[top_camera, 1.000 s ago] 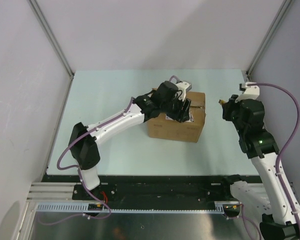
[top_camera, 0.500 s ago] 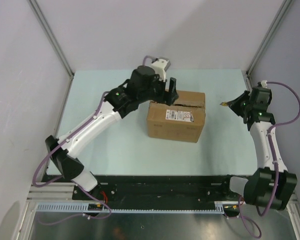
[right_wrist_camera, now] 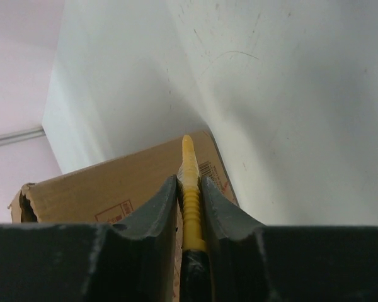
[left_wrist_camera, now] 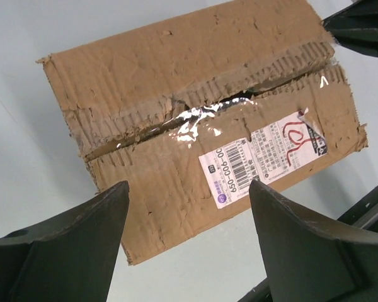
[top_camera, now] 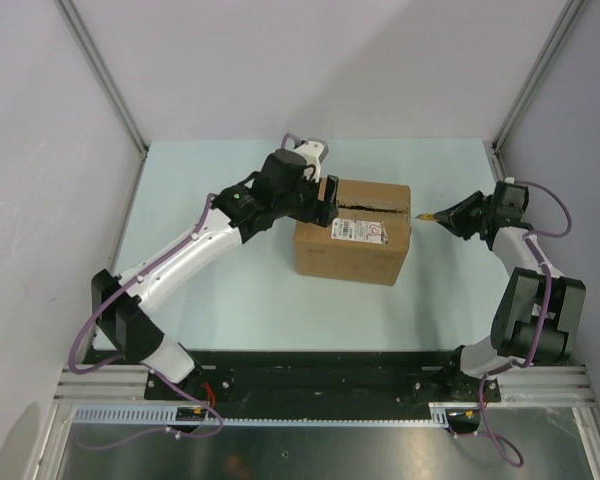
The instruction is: Unpack the express box
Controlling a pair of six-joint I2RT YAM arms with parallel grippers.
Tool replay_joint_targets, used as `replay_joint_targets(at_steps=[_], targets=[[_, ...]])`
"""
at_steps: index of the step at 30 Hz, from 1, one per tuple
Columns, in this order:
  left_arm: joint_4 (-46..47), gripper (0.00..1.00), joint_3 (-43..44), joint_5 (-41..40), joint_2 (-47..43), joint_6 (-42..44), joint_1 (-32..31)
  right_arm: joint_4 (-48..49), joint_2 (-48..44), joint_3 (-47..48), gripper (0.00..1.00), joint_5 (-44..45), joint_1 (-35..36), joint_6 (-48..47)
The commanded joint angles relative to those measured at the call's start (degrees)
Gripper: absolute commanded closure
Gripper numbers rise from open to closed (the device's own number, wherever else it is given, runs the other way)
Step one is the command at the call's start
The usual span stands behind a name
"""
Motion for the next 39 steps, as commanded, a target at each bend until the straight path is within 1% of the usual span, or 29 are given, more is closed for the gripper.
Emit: replay_joint_targets(at_steps=[1,2,3,4,7,8,10,13,14,17,19,20,21,22,23,24,25,26,27,28,29,30,32,34,36,39], targets=[[0.8,0.17,-0.8,0.7,-1.7,-1.5,0.9,5.5,1.2,-1.3,0.73,-1.3,-0.3,0.7],[0.8,0.17,-0.8,0.9,-1.7,-1.5,1.1,5.7,1.6,-1.6,0.66,-2.0,-0.3,0.1],[0.8,0.17,-0.9,1.1,-1.5,-1.5,1.3,5.6,2.0,-1.9,0.63,-2.2,-0.3,-0.1],[0.8,0.17,-0.8,1.1,-1.5,-1.5,1.5,5.0,2.4,-2.0,0.57,-1.8,-0.2,-0.5],[0.8,0.17,-0.9,1.3,-1.3,-1.7,2.4,2.0,2.6,-2.1,0.5,1.2,-0.4,-0.7],[0.8,0.17,-0.9,1.3,-1.1,-1.7,2.7,1.1,2.6,-2.1,0.46,3.1,-0.5,-0.5],[0.8,0.17,-1.0,1.4,-1.1,-1.9,3.2,-1.6,2.2,-2.1,0.42,5.4,-0.5,-0.5],[0.8,0.17,-1.1,1.4,-1.3,-1.5,3.5,-5.3,1.0,-2.1,0.39,10.6,-0.5,-0.2],[0.8,0.17,-1.2,1.3,-1.4,-1.3,3.6,-7.5,0.5,-2.1,0.38,13.6,-0.6,-0.1],[0.8,0.17,-1.6,0.8,-1.5,-1.2,3.7,-11.8,-3.6,-2.1,0.37,19.6,-0.5,-0.1],[0.8,0.18,-1.6,0.9,-1.5,-1.6,4.0,-13.3,-9.6,-2.1,0.37,22.2,0.5,-1.4],[0.8,0.19,-1.6,1.6,-1.4,-1.7,4.2,-12.8,-12.5,-2.1,0.38,24.2,1.6,-2.2],[0.8,0.2,-1.2,1.8,-1.3,-1.4,4.3,-11.5,-17.1,-2.0,0.4,23.7,2.9,-4.0],[0.8,0.21,-1.0,3.4,-1.2,-1.2,4.2,-10.0,-19.6,-2.0,0.48,22.4,6.4,-6.9],[0.8,0.23,-0.7,4.4,-0.8,-1.3,4.2,-6.5,-21.4,-1.8,0.53,18.7,8.3,-8.5],[0.9,0.26,-0.3,4.8,-0.6,-1.1,4.2,-4.7,-23.0,-1.4,0.55,16.6,10.3,-9.8],[0.9,0.28,0.0,4.9,-0.3,-1.0,4.3,-3.2,-25.6,-1.1,0.6,15.1,13.1,-12.5],[0.9,0.3,0.1,4.7,0.0,-0.9,4.2,-0.9,-26.5,0.0,0.63,13.6,18.8,-13.7],[0.9,0.34,0.3,4.9,0.5,-0.7,4.2,-0.2,-27.2,0.7,0.64,14.0,22.0,-14.5],[0.9,0.36,0.3,5.1,0.6,-0.5,4.2,0.3,-27.6,1.3,0.68,14.9,24.6,-15.3],[0.9,0.37,0.3,5.3,0.7,-0.5,4.2,0.6,-27.4,1.9,0.71,17.5,28.8,-15.7],[1.0,0.4,-0.1,5.5,1.0,-0.3,4.2,0.5,-26.8,2.9,0.72,17.8,30.1,-15.3],[1.0,0.41,-0.8,5.6,1.2,-0.2,4.2,-0.9,-23.5,4.4,0.84,16.5,31.5,-15.1],[1.0,0.42,-2.0,5.3,1.4,0.0,4.2,-1.7,-21.1,5.2,0.9,16.9,33.9,-15.7],[1.2,0.43,-3.2,4.5,1.7,0.1,4.2,-2.5,-18.4,5.4,0.94,19.1,36.0,-16.5],[1.3,0.43,-4.5,3.7,1.7,-0.2,4.2,-2.8,-16.2,5.5,0.98,20.7,36.9,-16.5]])
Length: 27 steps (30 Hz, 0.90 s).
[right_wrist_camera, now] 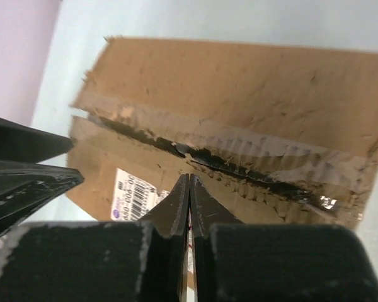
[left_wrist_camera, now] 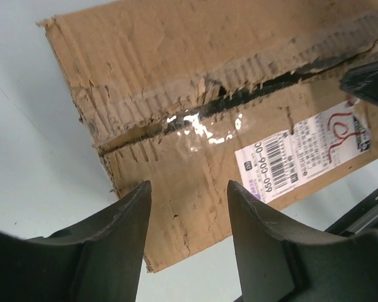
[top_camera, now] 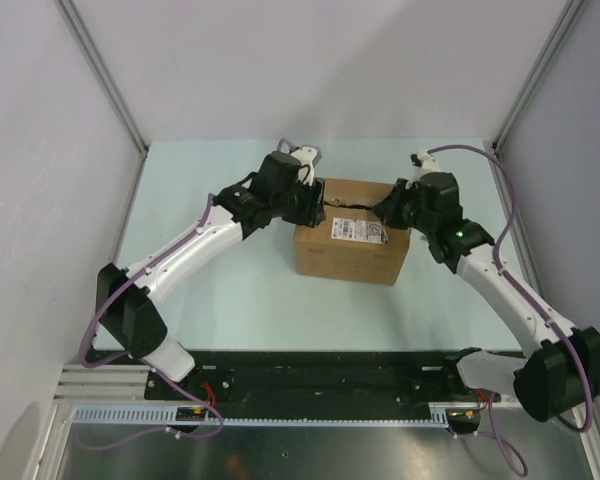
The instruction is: Unpack the express box
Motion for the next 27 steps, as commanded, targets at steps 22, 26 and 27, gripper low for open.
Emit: replay_joint_targets(at_steps=[22,26,27], targets=[[0.8,0.43,-6.2,-3.9,0.5,-1.9,0.4,-8.4,3.1,1.2,0.96,12.8,-0.8,-2.7],[0.7,0.43,-8.0,-3.9,0.2,-1.9,0.4,-2.2,5.8,1.3,0.91,10.5,0.8,-2.4],[0.7,0.43,-8.2,-3.9,0.1,-1.9,0.3,-0.9,6.0,1.4,0.9,11.2,2.0,-2.4]])
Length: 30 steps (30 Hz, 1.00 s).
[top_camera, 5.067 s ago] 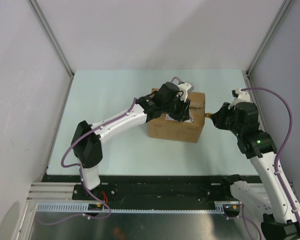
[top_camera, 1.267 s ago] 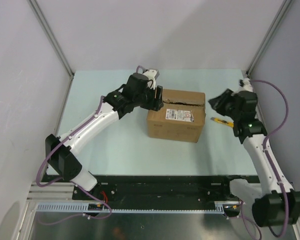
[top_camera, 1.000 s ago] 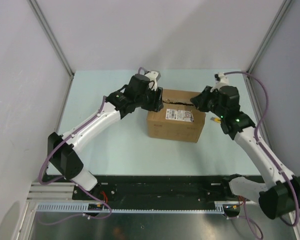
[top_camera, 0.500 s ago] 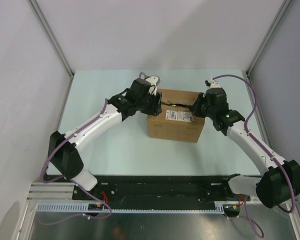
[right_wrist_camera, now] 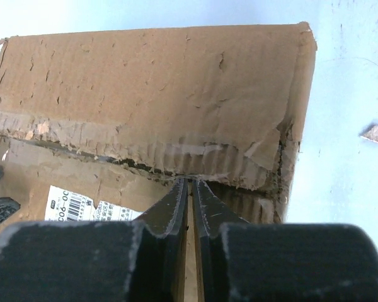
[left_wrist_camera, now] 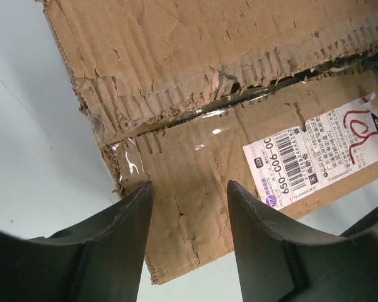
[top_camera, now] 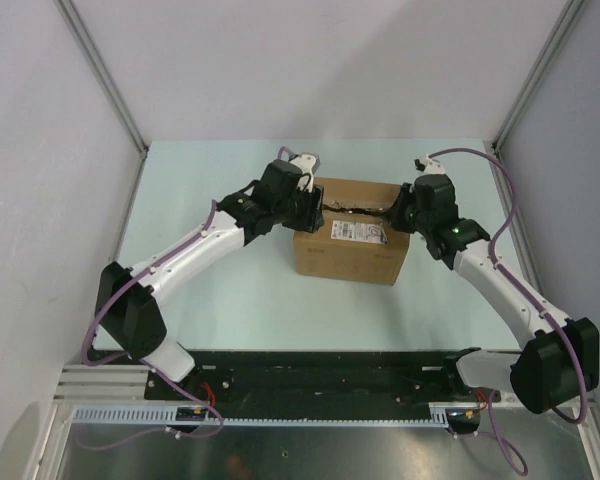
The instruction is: Unpack the express box
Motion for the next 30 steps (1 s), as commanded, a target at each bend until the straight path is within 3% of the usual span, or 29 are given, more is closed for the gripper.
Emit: replay_joint_targets(at_steps=[1,12,24,30], targets=[[-2.7,0.43,-3.3,-2.3,-0.4,-1.4,0.4,8.0,1.9,1.4,0.89,1.4,2.3,-0.8],[-2.6,0.43,-6.3,-2.8,-2.5,-1.3,0.4,24.7,-0.2,2.0,0.7,10.2,3.7,-3.4],[-2.1,0.36,-3.7,-3.3,-6.8,-0.2,0.3,28.3,11.0,6.9,0.67,8.7,-1.9,-2.3],[-0.8,0.31,-2.3,-7.1,-11.3,-0.9,0.4,25.9,14.9,8.8,0.72,5.5,-6.2,2.5]])
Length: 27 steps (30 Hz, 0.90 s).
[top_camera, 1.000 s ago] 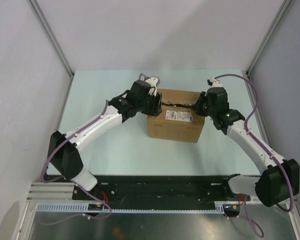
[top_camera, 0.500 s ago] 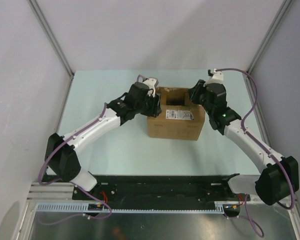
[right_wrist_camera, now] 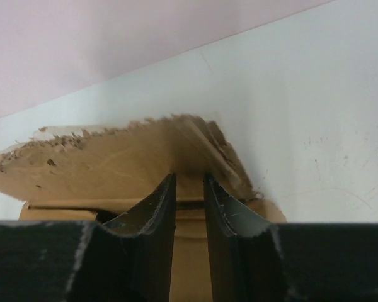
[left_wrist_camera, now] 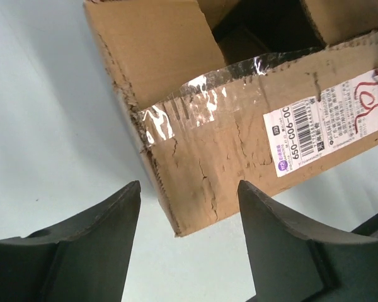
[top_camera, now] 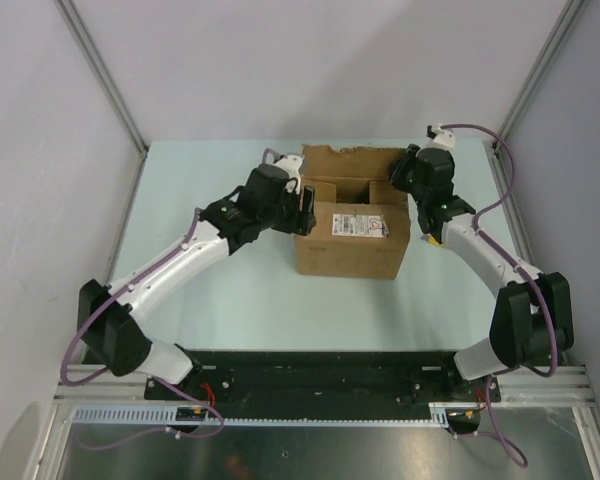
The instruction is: Unpack the express box
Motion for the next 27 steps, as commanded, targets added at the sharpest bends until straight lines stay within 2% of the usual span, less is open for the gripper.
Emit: replay_joint_targets(at_steps=[1,5,13,19,24,27], targets=[[-0.7,0.3,1.4,-4.9,-6.1,-0.8,0.3,1.1,1.7,3.5,0.73,-2.2,-2.7,3.9],[-0.6,0.31,-1.6,-9.0,-10.1,-2.2,0.4,0.9,1.7,3.6,0.72,-3.7,-3.6,4.7],[-0.3,0.41,-10.6,-16.0,-17.5,-7.7,0.8,-2.2,-0.1,4.0,0.71,-7.6,-9.4,6.9],[-0.2,0.49,-15.8,-14.3,-18.4,-12.8,1.1,-3.4,-0.4,4.0,0.7,-12.1,-14.0,7.1],[-0.2,0.52,-19.2,-12.9,-18.0,-15.3,1.4,-5.0,2.6,4.1,0.72,-11.5,-16.1,12.1],[-0.2,0.52,-20.0,-11.4,-17.5,-16.0,2.0,-4.9,3.9,4.0,0.75,-17.4,-16.9,15.2]])
